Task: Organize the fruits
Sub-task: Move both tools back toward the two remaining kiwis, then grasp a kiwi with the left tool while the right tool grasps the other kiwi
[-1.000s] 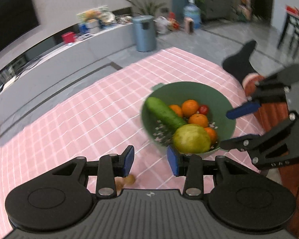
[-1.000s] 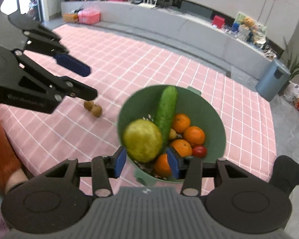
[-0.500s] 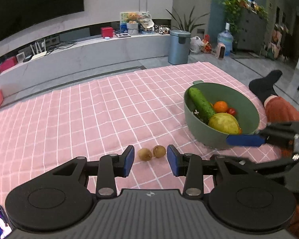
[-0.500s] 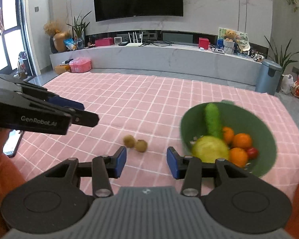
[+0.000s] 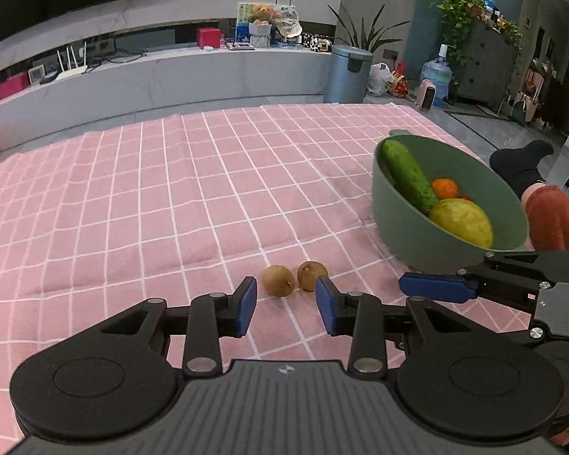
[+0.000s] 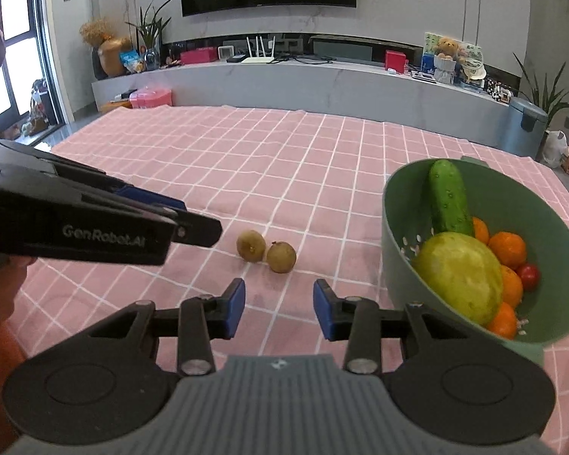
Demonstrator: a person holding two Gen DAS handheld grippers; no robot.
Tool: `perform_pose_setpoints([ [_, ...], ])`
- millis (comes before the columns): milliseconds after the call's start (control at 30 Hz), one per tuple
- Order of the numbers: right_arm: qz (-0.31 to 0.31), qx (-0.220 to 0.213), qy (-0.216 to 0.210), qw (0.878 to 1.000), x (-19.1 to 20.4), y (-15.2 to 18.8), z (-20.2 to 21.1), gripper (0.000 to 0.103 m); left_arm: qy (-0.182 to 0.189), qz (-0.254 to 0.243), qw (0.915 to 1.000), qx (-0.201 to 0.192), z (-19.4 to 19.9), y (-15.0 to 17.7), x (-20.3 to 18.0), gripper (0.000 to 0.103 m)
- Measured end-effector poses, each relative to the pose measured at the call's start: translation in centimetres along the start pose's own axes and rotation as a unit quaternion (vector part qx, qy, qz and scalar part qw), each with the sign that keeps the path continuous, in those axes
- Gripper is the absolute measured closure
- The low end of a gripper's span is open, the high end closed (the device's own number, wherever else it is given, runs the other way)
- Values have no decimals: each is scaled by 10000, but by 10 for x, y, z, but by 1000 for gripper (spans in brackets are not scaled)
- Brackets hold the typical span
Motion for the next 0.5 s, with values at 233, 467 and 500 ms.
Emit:
perform_pose_setpoints([
  [233, 189, -57, 145, 9997, 1, -6, -31, 70, 129, 312, 9994, 68, -18, 11, 16, 60],
  [467, 351, -158, 138, 9992, 7, -9, -52, 71, 290, 722, 9970, 8, -16, 11, 31, 60],
  [500, 394, -163, 109, 9990, 8, -8, -54, 71, 332, 777, 9964, 11, -16, 12, 32, 60],
])
Point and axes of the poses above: each gripper's, at about its wrist camera, not at the fingertips, and z roughly against the way its jaws point, x to its left, y to its underside, the point moved 10 cm from there along -z, roughly the way its jaws point, and after that the axes turned 5 degrees about y, right-handed, at the moved point
